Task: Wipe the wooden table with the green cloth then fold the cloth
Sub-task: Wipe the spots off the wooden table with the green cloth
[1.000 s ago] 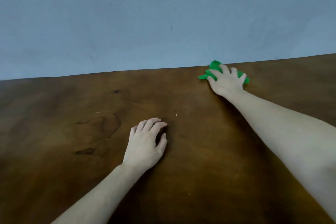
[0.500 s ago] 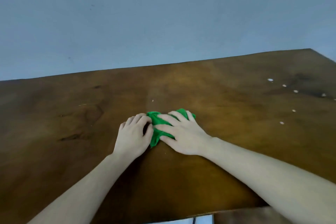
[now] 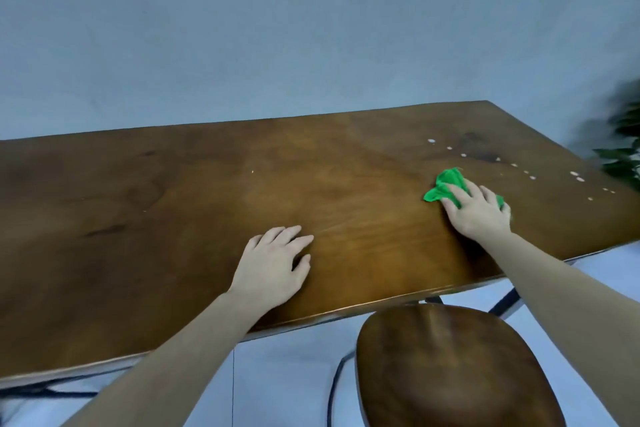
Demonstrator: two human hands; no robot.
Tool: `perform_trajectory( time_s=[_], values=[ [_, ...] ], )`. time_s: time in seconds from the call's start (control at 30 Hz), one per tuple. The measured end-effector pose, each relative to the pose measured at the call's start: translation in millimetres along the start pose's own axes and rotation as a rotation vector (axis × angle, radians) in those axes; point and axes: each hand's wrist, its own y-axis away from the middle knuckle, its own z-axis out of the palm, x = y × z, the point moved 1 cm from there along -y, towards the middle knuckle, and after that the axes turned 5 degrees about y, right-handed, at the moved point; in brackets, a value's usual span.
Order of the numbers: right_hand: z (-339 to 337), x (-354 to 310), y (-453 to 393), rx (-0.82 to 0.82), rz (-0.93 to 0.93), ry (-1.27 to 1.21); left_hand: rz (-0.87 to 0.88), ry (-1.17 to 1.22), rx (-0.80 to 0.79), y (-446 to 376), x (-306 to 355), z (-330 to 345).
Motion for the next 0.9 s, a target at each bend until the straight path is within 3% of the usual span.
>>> perform_trajectory(
  time_s=[0.1, 0.3, 0.47, 0.63, 0.9],
  values=[
    [6, -47, 25, -0.020, -0.102, -0.037, -0.029, 0.003, 0.000, 18, -1, 0],
    [34, -159, 129, 0.020, -0.696, 0.011, -0.118, -0.003, 0.093, 36, -12, -5],
    [40, -151, 147, 0.019, -0.932, -0.024, -0.109, -0.011, 0.125, 31, -1, 3],
    [26, -71, 108, 0.016, -0.822, -0.012, -0.060, -0.041, 0.069, 6, 42, 18],
    [-3, 108, 16, 0.037, -0.299, -0.027, -0.048, -0.011, -0.001, -28, 112, 40]
  ],
)
